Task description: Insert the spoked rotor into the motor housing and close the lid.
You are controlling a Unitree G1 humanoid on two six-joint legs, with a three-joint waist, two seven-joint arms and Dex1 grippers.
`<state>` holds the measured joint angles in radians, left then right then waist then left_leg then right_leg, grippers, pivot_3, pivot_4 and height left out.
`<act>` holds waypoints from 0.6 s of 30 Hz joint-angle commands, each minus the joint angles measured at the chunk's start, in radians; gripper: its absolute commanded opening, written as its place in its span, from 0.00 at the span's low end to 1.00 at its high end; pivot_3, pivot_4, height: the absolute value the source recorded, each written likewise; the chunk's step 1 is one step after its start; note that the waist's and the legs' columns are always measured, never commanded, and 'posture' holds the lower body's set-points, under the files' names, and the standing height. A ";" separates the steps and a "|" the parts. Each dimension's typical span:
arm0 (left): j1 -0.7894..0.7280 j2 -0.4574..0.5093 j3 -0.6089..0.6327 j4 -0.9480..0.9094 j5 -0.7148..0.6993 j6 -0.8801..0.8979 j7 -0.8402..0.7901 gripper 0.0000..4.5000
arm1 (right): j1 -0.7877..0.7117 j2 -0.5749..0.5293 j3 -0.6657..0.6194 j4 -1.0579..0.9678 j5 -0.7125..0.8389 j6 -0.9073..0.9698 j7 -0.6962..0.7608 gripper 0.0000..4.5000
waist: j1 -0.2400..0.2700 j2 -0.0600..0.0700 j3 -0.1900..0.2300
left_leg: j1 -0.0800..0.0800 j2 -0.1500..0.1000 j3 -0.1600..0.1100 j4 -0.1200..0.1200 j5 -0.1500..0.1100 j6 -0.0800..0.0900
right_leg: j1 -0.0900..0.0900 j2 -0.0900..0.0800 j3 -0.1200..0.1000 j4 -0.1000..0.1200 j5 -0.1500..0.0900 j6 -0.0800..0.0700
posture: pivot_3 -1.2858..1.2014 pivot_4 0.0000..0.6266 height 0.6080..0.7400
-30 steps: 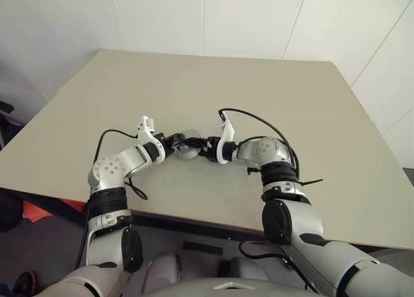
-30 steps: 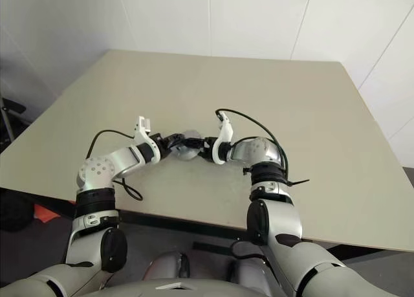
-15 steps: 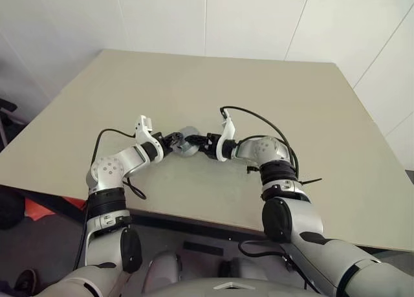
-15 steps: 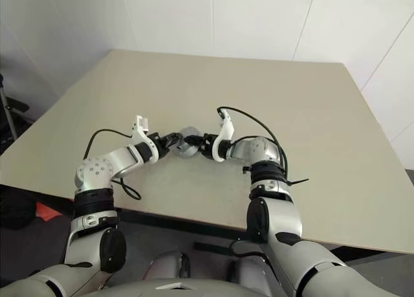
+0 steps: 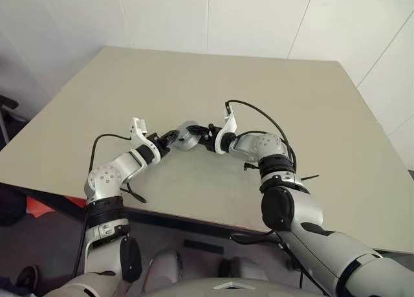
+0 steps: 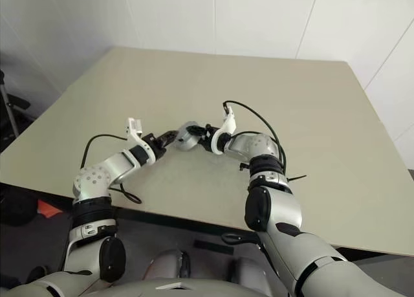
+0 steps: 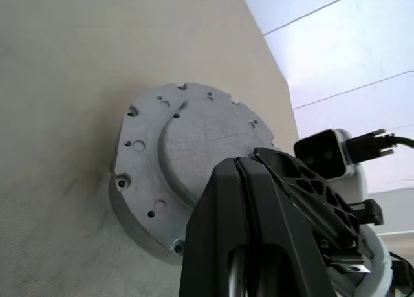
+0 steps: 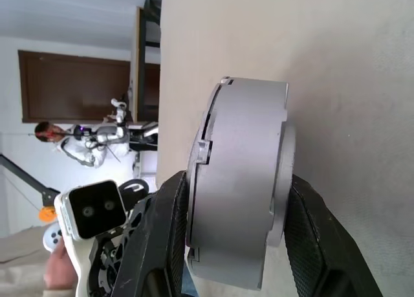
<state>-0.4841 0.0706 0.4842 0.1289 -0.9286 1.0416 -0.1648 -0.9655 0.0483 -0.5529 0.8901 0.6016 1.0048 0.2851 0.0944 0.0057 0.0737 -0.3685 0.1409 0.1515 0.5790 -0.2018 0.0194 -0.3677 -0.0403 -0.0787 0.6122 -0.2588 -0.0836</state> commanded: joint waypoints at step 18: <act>0.024 0.009 -0.026 -0.046 -0.037 -0.028 -0.010 0.00 | -0.055 -0.012 -0.069 0.057 0.094 -0.067 -0.037 0.44 | 0.002 0.000 0.000 | 0.001 0.000 0.000 0.002 0.000 -0.001 | 0.000 -0.001 0.000 0.003 0.000 0.000 | 0.52 0.00 1.00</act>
<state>-0.4597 0.0748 0.4656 0.1156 -0.9425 1.0228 -0.1662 -0.9785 0.0401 -0.5898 0.9483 0.6423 0.9596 0.2576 0.0964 0.0057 0.0737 -0.3681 0.1409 0.1516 0.5815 -0.2023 0.0184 -0.3674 -0.0410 -0.0788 0.6158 -0.2588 -0.0837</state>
